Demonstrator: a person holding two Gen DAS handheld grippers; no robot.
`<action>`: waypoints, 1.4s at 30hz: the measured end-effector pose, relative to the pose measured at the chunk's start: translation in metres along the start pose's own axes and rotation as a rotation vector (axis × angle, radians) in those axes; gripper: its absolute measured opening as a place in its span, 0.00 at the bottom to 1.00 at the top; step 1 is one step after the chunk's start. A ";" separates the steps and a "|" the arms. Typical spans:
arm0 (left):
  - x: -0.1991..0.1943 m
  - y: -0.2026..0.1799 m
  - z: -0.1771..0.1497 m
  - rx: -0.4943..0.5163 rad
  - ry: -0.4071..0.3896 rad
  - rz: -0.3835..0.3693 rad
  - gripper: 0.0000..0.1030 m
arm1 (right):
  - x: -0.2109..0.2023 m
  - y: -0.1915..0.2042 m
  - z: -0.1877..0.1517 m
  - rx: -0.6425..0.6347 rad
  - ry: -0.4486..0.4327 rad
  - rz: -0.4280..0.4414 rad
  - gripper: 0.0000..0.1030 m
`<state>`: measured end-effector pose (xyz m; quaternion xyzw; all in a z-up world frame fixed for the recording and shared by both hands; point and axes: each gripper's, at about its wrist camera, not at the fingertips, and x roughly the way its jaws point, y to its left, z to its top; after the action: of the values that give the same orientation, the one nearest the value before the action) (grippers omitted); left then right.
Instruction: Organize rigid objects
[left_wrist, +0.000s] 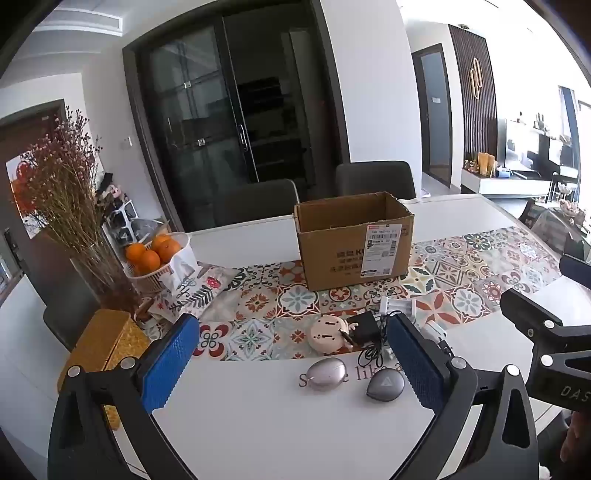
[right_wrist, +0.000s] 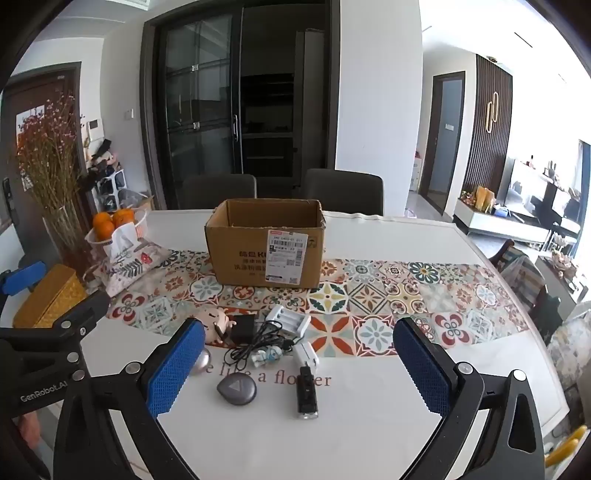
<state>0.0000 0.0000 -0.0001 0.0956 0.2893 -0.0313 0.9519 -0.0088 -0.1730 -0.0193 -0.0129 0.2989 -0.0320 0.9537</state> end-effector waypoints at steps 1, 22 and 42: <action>0.000 0.000 0.000 0.002 0.005 -0.006 1.00 | 0.000 0.000 0.000 0.005 -0.003 0.003 0.99; 0.003 0.002 0.001 -0.008 -0.015 -0.009 0.99 | 0.003 0.001 0.000 0.003 -0.003 0.003 0.99; 0.012 -0.002 0.004 0.001 0.000 -0.015 0.99 | 0.008 0.002 0.001 -0.002 0.011 -0.001 0.99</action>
<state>0.0119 -0.0024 -0.0034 0.0937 0.2898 -0.0387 0.9517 -0.0012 -0.1714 -0.0235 -0.0140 0.3043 -0.0323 0.9519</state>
